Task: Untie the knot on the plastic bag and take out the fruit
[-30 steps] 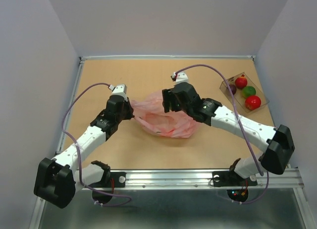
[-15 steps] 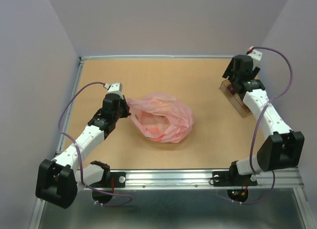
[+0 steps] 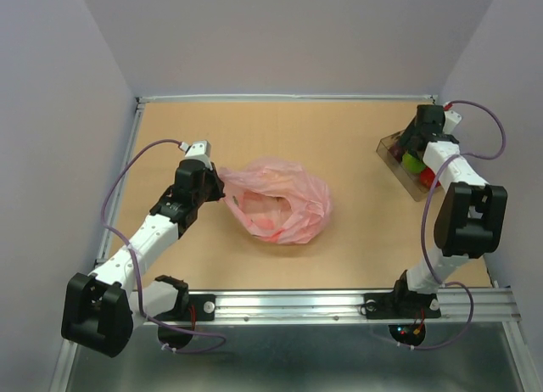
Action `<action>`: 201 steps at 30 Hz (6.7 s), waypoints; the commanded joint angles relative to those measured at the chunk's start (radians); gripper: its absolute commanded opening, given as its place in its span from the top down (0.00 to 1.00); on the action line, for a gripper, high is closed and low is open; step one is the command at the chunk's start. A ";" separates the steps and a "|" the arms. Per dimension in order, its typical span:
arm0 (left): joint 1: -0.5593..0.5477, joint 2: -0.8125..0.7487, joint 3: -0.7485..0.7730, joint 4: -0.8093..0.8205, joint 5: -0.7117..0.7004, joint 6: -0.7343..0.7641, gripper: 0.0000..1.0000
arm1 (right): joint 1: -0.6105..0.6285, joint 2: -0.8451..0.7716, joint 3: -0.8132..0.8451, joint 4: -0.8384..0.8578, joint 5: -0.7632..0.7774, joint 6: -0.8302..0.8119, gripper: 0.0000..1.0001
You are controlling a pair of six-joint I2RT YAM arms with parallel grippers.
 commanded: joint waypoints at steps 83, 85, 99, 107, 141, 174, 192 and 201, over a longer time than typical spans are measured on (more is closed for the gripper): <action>-0.011 -0.108 -0.073 0.088 0.092 -0.080 0.95 | 0.850 -0.095 0.219 -0.095 -0.239 -0.239 0.18; -0.015 -0.102 -0.071 0.086 0.094 -0.079 0.95 | 0.898 -0.118 0.213 -0.109 -0.248 -0.192 0.16; -0.031 -0.078 -0.060 0.068 0.091 -0.079 0.95 | 1.126 -0.047 0.047 -0.063 -0.264 0.124 0.24; -0.037 -0.088 -0.065 0.056 0.087 -0.079 0.95 | 1.125 0.052 0.018 0.046 -0.067 0.199 0.34; 0.032 0.074 0.137 -0.053 -0.216 -0.062 0.96 | 1.114 -0.283 -0.093 0.118 -0.227 -0.162 0.73; 0.032 -0.286 -0.047 0.106 -0.083 0.072 0.95 | -0.093 -0.064 -0.025 0.041 -0.080 -0.049 0.47; 0.037 -0.236 0.076 -0.043 -0.352 -0.069 0.95 | -0.093 -0.277 -0.071 -0.014 -0.196 -0.017 0.00; 0.167 -0.093 0.199 -0.177 -0.445 -0.148 0.93 | -0.093 -0.501 -0.108 -0.083 -0.395 0.032 0.00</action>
